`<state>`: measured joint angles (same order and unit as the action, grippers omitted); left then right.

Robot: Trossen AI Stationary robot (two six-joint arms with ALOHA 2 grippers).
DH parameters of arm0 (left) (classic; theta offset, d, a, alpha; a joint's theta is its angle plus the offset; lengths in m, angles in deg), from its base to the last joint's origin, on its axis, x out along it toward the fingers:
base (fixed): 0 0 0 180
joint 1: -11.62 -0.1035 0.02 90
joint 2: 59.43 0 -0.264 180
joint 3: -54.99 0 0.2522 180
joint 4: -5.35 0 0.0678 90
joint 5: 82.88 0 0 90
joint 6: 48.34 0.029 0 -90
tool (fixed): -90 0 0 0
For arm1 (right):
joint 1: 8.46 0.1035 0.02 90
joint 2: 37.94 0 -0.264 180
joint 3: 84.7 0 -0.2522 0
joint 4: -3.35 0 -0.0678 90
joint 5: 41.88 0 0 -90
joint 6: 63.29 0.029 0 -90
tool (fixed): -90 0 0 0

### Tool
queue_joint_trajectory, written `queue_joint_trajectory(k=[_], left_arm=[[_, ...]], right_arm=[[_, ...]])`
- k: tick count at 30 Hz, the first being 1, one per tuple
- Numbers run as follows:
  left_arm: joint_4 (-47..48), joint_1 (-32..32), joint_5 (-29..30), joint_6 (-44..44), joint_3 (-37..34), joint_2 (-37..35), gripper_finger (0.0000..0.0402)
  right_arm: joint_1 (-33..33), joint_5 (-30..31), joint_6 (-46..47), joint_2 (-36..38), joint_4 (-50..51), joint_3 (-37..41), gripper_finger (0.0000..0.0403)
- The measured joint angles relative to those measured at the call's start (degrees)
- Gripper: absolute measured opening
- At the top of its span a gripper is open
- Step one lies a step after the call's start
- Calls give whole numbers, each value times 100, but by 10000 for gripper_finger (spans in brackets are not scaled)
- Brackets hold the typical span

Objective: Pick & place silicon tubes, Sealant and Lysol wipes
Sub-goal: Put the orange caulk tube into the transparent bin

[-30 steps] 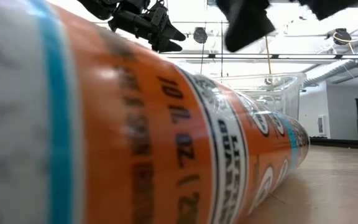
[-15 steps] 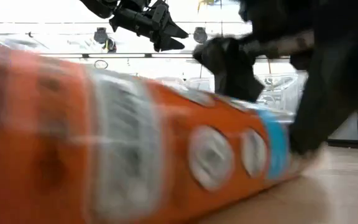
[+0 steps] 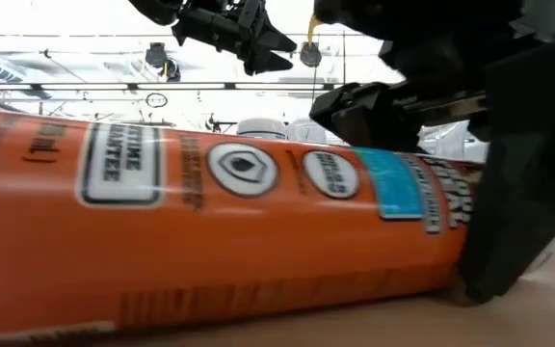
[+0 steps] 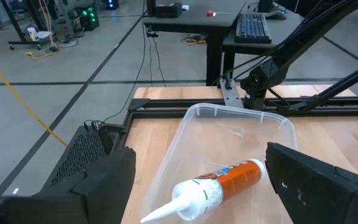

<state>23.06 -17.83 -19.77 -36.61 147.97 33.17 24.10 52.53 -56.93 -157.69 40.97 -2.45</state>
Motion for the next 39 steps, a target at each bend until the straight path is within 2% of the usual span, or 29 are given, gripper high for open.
queue_joint_trajectory(k=[3,7,10,16,22,26,30,33,35,37,39], left_arm=[[2,42,0,0,1,0,351],[-13,108,0,0,2,0,351],[-106,149,-1,-1,1,0,351],[-115,248,-2,-2,0,0,351],[-116,324,-2,-2,2,0,351],[-115,375,-2,-2,2,0,351],[-118,418,-2,-2,1,0,351],[-118,450,-2,-2,2,0,351],[-118,460,0,0,2,0,351],[-118,474,-2,-2,2,0,351],[-117,475,-2,-1,2,0,351]], right_arm=[[105,2,192,87,93,10,201],[265,21,902,498,593,26,201],[418,502,1421,996,1224,16,201],[728,2165,2031,2084,2273,18,201],[811,4290,2704,3080,3117,118,201],[652,5898,2678,3703,3046,660,201],[186,6839,2508,4307,2423,1480,201],[-357,6856,1794,4813,1393,2167,201],[-798,6613,1057,5126,515,2697,201],[-1277,6163,196,5425,-636,3216,201],[-1767,5433,-633,5744,-1974,3689,201]])
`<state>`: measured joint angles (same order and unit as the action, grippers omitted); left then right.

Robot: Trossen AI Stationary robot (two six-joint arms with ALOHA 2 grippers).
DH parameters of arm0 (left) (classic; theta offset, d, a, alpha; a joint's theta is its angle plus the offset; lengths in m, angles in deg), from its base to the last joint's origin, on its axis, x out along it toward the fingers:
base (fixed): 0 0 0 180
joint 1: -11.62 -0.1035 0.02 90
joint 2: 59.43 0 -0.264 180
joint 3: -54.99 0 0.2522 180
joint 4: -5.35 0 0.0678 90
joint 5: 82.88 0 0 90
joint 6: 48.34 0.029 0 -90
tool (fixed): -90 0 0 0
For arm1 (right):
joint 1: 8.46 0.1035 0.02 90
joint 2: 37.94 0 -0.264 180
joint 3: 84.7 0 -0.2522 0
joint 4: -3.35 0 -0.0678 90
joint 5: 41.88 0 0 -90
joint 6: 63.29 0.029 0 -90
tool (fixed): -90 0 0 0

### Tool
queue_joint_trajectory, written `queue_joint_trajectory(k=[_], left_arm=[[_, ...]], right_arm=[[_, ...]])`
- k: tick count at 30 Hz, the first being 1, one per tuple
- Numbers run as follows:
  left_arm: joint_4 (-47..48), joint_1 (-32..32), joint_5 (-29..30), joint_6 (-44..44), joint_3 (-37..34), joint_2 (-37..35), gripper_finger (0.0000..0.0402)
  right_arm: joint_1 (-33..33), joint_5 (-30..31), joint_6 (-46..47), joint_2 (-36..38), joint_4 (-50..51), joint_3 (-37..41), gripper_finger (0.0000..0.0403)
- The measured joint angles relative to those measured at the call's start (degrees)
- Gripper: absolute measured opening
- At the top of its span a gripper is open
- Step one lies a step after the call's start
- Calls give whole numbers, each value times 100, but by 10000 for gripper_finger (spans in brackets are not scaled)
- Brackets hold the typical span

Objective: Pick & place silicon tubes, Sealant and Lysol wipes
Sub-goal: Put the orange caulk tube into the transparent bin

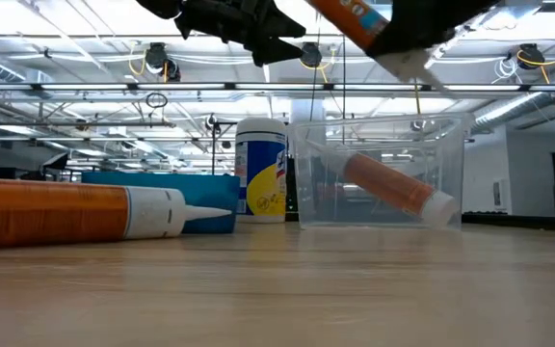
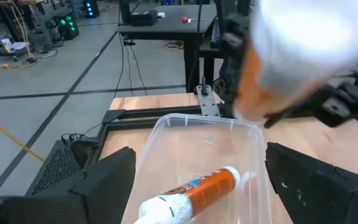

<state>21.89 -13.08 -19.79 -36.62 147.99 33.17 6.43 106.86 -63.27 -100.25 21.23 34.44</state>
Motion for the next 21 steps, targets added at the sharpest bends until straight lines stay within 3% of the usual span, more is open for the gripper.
queue_joint_trajectory(k=[2,4,10,17,21], left_arm=[[0,8,0,0,0,0,351],[-1,8,0,-1,0,0,351],[-1,8,2,-1,0,0,351],[-1,8,2,0,0,0,351],[-1,6,2,1,0,0,351]], right_arm=[[-465,-722,-588,247,-1168,380,201],[-850,-1073,-1003,399,-1742,623,201],[-1637,-1926,-1437,515,-2192,731,201],[-2167,-2671,-1844,404,-2787,731,201],[-2449,-3415,-1997,390,-3057,731,201]])
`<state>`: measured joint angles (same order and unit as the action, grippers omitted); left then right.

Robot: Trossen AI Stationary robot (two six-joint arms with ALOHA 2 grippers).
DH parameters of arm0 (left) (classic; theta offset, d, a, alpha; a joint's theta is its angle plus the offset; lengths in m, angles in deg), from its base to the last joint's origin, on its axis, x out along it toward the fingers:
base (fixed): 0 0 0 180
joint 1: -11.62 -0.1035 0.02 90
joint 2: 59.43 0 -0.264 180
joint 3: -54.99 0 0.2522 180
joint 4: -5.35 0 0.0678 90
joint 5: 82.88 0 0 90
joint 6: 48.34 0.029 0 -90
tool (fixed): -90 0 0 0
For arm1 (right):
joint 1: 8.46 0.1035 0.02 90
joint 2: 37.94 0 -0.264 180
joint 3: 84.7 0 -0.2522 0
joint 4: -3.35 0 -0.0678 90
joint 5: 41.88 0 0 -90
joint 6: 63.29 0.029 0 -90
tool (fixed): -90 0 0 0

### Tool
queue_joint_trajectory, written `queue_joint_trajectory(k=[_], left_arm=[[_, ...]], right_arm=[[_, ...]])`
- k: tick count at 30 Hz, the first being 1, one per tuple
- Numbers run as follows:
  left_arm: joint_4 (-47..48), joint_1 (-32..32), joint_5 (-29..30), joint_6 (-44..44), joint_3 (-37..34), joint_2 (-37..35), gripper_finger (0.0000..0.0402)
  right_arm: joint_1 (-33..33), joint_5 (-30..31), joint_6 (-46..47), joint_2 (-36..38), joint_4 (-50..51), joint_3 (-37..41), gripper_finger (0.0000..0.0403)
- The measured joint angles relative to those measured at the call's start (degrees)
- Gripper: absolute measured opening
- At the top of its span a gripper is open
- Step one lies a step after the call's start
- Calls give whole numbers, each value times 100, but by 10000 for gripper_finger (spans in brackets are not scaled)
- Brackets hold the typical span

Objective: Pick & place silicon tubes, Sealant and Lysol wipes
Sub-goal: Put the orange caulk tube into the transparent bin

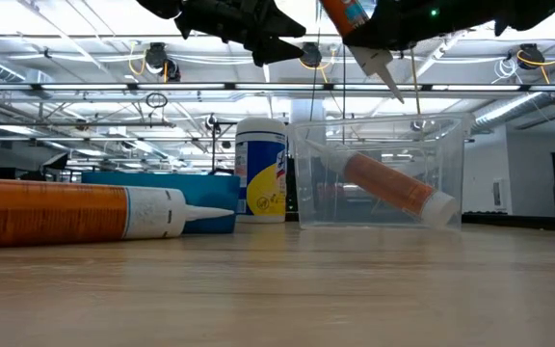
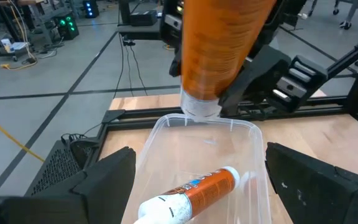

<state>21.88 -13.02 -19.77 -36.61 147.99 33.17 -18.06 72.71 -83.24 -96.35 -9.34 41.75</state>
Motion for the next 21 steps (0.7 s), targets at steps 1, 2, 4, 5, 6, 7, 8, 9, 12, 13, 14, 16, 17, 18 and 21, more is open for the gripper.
queue_joint_trajectory(k=[1,2,4,5,6,7,8,9,12,13,14,16,17,18,21], left_arm=[[1,0,-2,-1,0,0,351],[0,0,-2,-1,0,0,351],[0,0,-2,-2,0,0,351],[0,0,-2,-2,0,0,351],[0,0,-1,-2,0,0,351],[0,-2,-2,-2,0,0,351],[0,-2,0,0,0,0,351],[0,-2,-2,0,0,0,351],[0,-2,-2,-2,0,0,351],[2,-2,-2,0,0,0,351],[0,-2,-2,-1,0,0,351],[0,-2,-1,0,0,0,351],[0,-2,-2,-2,0,0,351],[0,-2,-1,-2,0,0,351],[0,-2,-1,0,0,0,351]], right_arm=[[-86,-218,-75,0,-32,0,201],[-186,-500,-102,0,-39,0,201],[-450,-1340,-147,2,8,0,201],[-595,-1896,-157,8,71,0,201],[-762,-2507,-118,19,163,0,201],[-948,-3108,63,20,224,0,201],[-1155,-3770,317,19,233,0,201],[-1389,-4446,649,17,223,0,201],[-2053,-5927,1865,4,-329,0,201],[-2173,-5942,2238,-15,-621,-1,201],[-2232,-5771,2537,-32,-827,-11,201],[-2268,-5054,2777,-38,-860,-11,201],[-2252,-4567,2786,-46,-732,-11,201],[-2204,-3958,2782,-57,-540,-11,201],[-1946,-2320,2594,-213,26,-9,201]])
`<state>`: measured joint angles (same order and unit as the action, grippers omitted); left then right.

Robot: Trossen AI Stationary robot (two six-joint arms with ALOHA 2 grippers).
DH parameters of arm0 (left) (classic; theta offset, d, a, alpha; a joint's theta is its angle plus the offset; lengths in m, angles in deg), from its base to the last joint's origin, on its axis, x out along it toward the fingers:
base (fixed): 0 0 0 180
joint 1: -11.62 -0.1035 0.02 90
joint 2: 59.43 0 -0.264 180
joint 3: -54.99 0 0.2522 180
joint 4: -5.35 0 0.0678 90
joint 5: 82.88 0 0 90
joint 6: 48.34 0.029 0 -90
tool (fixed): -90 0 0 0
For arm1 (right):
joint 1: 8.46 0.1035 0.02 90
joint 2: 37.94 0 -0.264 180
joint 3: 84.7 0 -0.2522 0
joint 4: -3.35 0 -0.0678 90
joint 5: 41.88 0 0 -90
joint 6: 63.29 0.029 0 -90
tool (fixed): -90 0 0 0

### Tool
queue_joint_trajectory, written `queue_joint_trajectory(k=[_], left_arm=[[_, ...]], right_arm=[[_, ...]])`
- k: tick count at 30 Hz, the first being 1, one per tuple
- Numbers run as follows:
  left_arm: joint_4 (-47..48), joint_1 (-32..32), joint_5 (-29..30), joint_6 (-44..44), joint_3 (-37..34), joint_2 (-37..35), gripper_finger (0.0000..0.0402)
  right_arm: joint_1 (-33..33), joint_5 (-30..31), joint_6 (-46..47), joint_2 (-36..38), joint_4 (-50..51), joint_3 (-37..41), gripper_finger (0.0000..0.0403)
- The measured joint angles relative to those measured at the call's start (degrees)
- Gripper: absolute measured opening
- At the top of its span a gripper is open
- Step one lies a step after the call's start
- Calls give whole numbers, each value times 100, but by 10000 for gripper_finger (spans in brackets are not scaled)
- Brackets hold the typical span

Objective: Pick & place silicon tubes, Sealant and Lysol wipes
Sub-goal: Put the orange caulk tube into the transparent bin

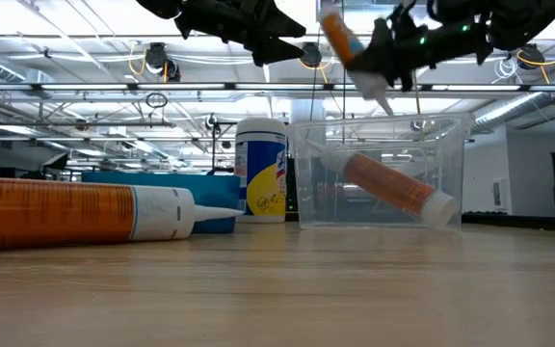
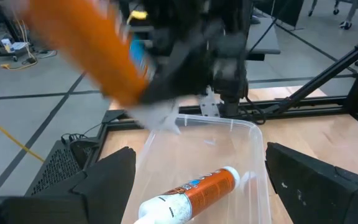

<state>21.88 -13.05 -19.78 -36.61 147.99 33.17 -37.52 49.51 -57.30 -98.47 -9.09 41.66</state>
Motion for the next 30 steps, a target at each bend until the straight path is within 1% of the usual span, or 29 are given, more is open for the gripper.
queue_joint_trajectory(k=[2,7,12,15,17,21,25,27,30], left_arm=[[1,0,-1,-2,0,0,351],[0,0,-1,0,0,0,351],[2,0,-1,-2,0,0,351],[2,0,-1,-2,0,0,351],[2,0,-1,0,0,0,351],[0,4,-1,-1,0,0,351],[0,4,-1,0,0,0,351],[2,4,-1,-2,0,0,351],[1,2,-1,-1,0,0,351]], right_arm=[[174,529,-155,-131,394,5,201],[622,962,-333,-569,723,7,201],[929,2141,-655,-902,779,90,201],[1010,2607,-623,-965,512,374,201],[1011,2717,-468,-966,186,705,201],[1008,2715,-247,-946,-592,1327,201],[1010,2697,-367,-920,-1198,1733,201],[1038,2692,-497,-917,-1407,1886,228],[1122,2707,-581,-919,-1616,2030,295]])
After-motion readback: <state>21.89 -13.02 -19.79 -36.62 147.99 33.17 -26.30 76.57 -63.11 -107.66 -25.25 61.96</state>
